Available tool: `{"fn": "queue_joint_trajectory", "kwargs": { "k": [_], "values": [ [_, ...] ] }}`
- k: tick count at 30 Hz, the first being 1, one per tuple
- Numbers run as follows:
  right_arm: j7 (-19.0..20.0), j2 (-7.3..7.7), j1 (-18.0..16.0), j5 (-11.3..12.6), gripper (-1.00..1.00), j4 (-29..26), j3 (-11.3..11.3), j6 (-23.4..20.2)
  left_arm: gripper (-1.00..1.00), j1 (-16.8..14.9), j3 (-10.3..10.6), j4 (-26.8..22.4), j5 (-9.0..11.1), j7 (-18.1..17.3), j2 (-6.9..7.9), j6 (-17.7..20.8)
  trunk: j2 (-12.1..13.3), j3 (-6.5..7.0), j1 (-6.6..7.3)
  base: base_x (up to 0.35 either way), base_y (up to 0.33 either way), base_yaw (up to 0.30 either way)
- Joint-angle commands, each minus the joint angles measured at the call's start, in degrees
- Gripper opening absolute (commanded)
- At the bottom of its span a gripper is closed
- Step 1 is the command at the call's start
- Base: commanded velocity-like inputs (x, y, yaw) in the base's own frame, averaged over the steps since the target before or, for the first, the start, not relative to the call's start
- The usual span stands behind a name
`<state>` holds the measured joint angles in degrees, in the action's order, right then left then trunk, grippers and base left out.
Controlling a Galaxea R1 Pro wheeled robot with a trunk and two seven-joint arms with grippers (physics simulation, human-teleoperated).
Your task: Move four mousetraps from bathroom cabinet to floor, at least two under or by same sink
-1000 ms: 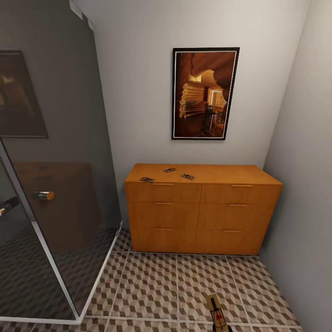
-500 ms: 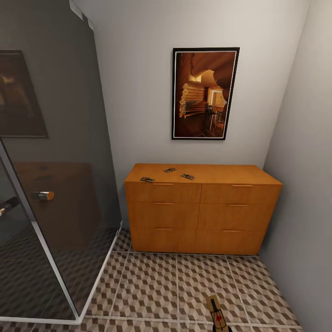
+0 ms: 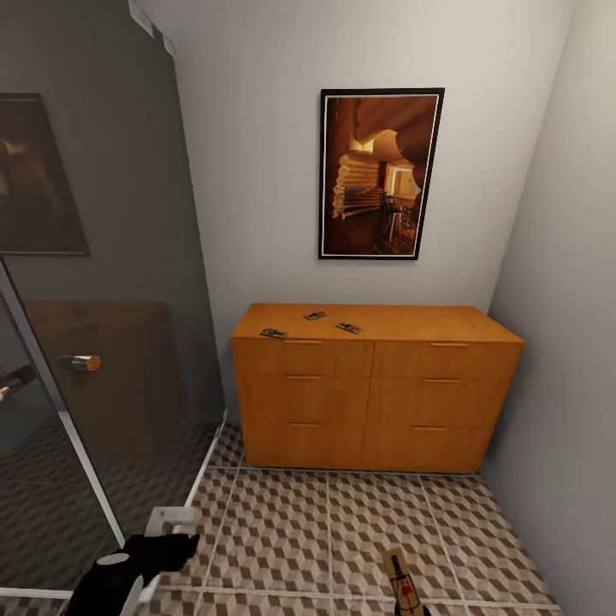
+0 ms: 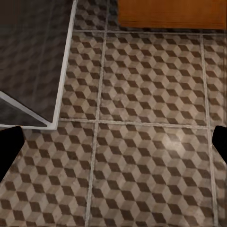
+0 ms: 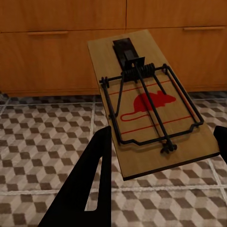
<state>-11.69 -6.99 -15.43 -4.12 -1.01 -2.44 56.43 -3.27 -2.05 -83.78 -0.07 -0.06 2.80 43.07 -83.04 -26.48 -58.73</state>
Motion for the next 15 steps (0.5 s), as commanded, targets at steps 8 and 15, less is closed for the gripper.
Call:
{"fn": "queue_joint_trajectory", "kwargs": {
  "k": [8,15],
  "values": [
    [-0.4,-0.04,0.0,-0.3,-1.0,0.0,-0.2,0.1,1.0,-9.9,0.0,-2.9,-0.4,0.2,-0.06,6.6,0.0,-0.07,0.0,0.0,0.0,0.0],
    [-0.4,-0.04,0.0,-0.3,-1.0,0.0,-0.2,0.1,1.0,-19.9,0.0,-2.8,-0.8,0.2,-0.07,12.8,0.0,-0.07,0.0,0.0,0.0,0.0]
  ]
}}
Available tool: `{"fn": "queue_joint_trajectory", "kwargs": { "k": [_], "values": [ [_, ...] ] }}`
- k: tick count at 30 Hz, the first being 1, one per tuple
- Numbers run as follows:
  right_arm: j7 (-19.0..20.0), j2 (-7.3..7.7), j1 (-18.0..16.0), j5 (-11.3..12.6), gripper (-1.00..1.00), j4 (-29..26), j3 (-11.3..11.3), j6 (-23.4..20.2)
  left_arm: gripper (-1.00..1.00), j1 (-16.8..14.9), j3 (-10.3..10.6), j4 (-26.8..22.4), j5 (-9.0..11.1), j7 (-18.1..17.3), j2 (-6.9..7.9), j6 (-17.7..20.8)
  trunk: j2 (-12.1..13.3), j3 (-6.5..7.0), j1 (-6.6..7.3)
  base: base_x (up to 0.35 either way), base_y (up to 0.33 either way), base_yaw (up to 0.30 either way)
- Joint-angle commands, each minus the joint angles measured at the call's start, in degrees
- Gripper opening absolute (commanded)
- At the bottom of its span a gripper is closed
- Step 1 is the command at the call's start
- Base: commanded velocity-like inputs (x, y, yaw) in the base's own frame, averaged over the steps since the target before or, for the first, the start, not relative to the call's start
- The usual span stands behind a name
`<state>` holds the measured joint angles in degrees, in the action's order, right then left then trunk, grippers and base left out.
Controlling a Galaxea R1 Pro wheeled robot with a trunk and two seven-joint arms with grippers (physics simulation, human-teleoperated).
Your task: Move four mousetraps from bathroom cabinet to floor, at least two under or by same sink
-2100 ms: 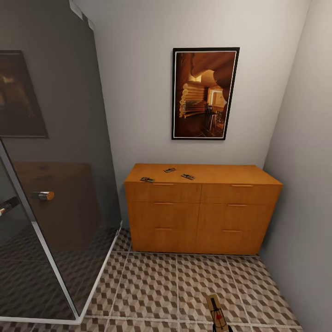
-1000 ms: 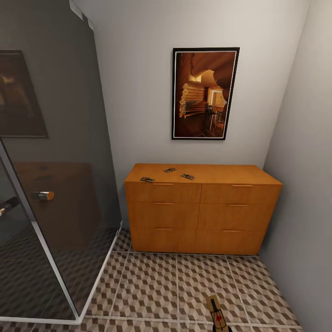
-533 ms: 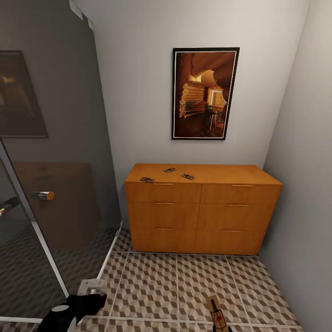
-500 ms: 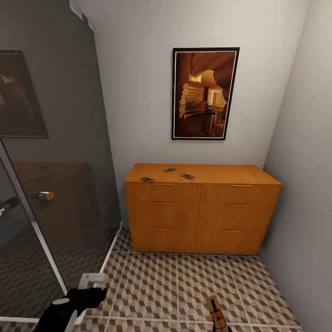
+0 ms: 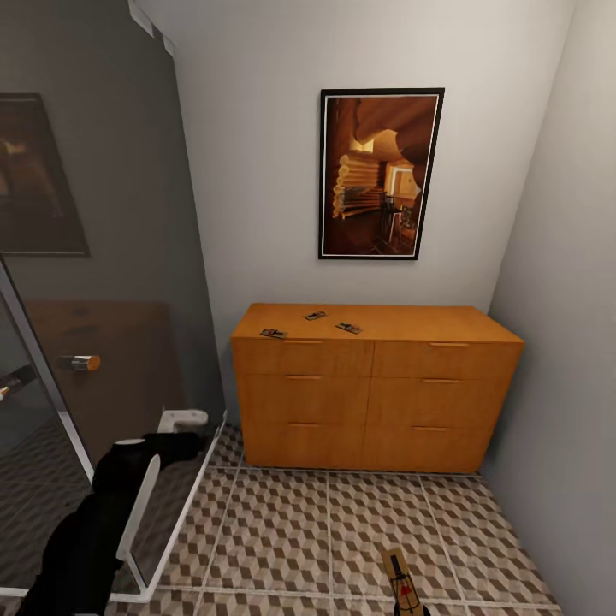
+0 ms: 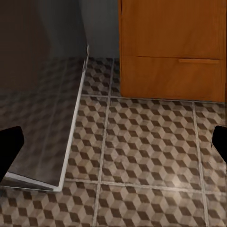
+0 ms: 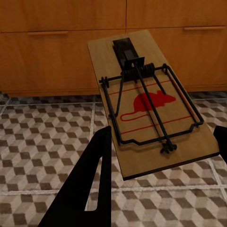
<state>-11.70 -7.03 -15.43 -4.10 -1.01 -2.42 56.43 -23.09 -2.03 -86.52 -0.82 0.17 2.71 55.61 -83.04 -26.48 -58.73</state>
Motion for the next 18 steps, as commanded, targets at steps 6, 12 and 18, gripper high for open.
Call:
{"fn": "queue_joint_trajectory", "kwargs": {
  "k": [6,12,18],
  "values": [
    [-0.4,0.01,0.0,-0.3,-1.0,0.0,-0.2,0.1,1.0,-13.7,0.0,4.9,0.0,0.1,-0.04,1.8,0.0,-0.07,0.0,0.0,0.0,0.0],
    [-0.4,0.07,0.0,-0.3,-1.0,0.0,-0.2,0.1,1.0,-23.1,-0.1,11.8,0.0,0.2,-0.6,2.0,0.0,-0.07,0.0,0.0,0.0,0.0],
    [-0.4,0.08,0.0,-0.3,-1.0,0.0,-0.2,0.1,1.0,-27.4,0.1,17.1,-1.4,0.4,-3.73,2.0,0.0,-0.07,0.0,0.0,0.0,0.0]
  ]
}}
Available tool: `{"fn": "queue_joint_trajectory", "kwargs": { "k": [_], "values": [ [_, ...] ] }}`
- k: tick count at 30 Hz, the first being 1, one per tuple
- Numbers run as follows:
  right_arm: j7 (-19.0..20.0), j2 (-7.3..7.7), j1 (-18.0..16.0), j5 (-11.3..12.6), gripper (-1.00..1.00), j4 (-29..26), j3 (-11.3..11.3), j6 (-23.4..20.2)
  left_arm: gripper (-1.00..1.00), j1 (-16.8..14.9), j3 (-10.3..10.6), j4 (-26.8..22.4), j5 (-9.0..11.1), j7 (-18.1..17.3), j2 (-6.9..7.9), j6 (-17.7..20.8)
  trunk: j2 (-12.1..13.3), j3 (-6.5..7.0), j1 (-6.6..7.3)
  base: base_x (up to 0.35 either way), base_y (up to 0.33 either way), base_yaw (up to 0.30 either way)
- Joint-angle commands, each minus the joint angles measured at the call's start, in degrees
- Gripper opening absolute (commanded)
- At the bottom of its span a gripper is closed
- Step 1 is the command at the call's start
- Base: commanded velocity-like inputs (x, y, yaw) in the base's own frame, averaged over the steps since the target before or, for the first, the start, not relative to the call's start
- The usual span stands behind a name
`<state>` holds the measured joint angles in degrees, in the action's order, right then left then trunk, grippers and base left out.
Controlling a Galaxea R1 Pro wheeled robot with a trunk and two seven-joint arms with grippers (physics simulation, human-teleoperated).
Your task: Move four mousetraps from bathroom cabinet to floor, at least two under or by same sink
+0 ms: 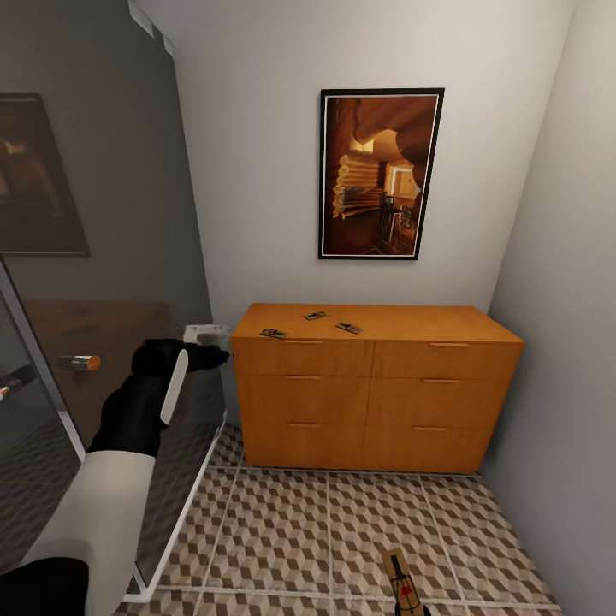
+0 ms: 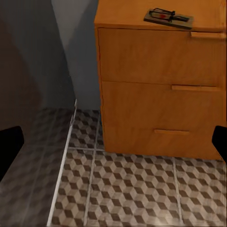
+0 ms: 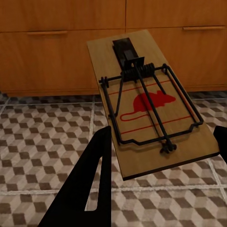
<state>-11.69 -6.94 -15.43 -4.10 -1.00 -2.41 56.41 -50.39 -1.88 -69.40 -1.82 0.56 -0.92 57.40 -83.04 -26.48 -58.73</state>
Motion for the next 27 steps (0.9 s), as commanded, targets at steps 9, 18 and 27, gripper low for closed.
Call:
{"fn": "queue_joint_trajectory", "kwargs": {
  "k": [9,18,27],
  "values": [
    [-0.4,0.05,0.0,-0.3,-1.0,0.0,-0.2,-0.6,1.0,-0.9,6.9,-1.4,-4.6,-0.1,-1.48,0.6,0.0,-0.07,0.0,0.0,0.0,0.0],
    [-0.5,-0.06,0.0,-0.3,-1.0,0.0,-0.2,-0.8,1.0,-0.8,8.2,-4.2,-4.8,-0.2,-0.28,0.6,0.0,-0.07,0.0,0.0,0.0,0.0],
    [-0.6,-0.13,0.0,-0.3,-1.0,0.0,-0.2,-0.8,1.0,-0.8,8.2,-4.6,-4.5,-0.2,-0.34,0.7,0.0,-0.07,0.0,0.101,0.0,0.0]
  ]
}}
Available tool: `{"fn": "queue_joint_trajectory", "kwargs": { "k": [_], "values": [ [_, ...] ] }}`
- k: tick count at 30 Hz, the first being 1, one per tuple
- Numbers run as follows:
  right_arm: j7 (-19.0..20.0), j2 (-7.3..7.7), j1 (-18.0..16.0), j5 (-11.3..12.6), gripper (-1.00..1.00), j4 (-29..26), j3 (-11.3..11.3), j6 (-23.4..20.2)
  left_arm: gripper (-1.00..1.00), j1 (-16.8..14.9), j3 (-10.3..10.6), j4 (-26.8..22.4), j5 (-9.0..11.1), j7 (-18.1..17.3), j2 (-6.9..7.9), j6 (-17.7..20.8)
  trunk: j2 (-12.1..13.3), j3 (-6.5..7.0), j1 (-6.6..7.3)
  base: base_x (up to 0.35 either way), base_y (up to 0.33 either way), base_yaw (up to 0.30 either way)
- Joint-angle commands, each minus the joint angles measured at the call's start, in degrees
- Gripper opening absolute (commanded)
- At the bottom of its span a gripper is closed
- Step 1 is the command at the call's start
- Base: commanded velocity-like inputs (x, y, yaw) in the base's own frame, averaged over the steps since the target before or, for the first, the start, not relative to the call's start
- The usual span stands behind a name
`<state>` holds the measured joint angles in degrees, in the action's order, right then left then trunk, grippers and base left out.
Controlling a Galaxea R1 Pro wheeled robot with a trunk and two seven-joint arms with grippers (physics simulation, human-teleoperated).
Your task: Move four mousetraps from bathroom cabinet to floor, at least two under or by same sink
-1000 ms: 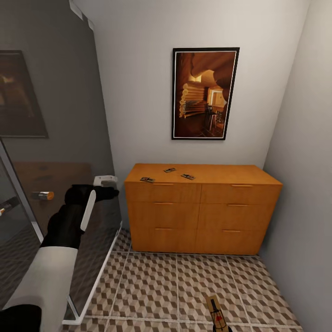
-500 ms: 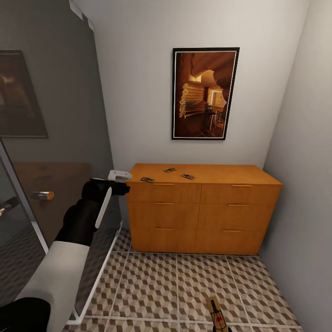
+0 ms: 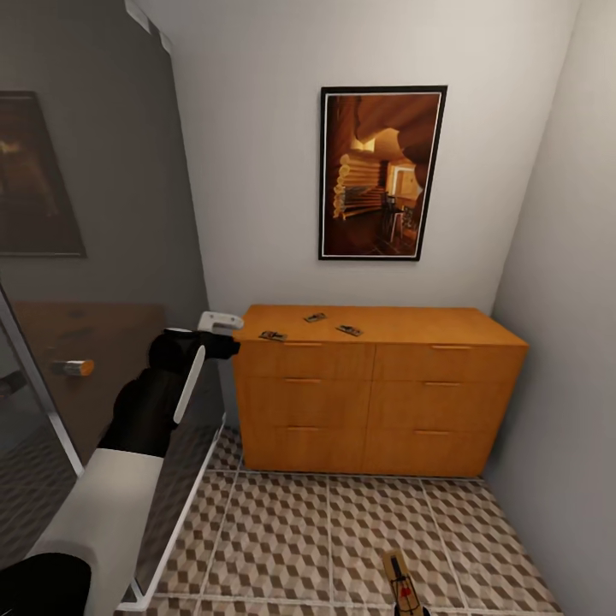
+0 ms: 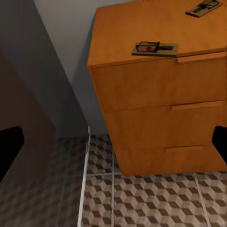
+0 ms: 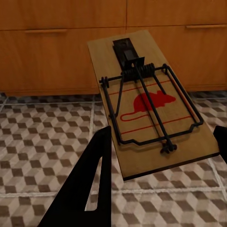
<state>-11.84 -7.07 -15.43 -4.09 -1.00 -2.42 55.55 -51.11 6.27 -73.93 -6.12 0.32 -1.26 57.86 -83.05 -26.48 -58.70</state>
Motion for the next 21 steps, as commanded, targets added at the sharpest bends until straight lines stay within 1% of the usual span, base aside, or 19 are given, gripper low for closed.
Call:
{"fn": "queue_joint_trajectory", "kwargs": {
  "k": [1,18,20,21],
  "values": [
    [-0.4,-0.02,0.0,-0.3,-1.0,0.0,-0.2,0.1,1.0,0.0,0.1,0.0,-0.2,0.0,-0.01,0.2,0.0,-0.07,-0.03,0.278,0.0,0.0],
    [-0.6,0.45,0.0,-0.2,-1.0,0.2,-0.1,-0.3,1.0,0.0,0.2,0.2,-0.2,-0.2,-0.36,0.2,0.0,-0.07,-0.03,0.329,0.0,0.0],
    [-0.6,0.39,0.0,-0.2,-1.0,0.2,-0.1,-2.0,1.0,0.0,0.2,0.1,-0.2,-0.8,-0.39,0.2,0.0,-0.07,-0.03,0.337,0.0,0.0],
    [-0.4,0.35,0.2,-0.2,-1.0,0.3,-0.1,-4.2,1.0,0.0,0.2,0.1,-0.2,-1.4,-0.4,0.2,0.0,-0.07,-0.03,0.332,0.0,0.0]
  ]
}}
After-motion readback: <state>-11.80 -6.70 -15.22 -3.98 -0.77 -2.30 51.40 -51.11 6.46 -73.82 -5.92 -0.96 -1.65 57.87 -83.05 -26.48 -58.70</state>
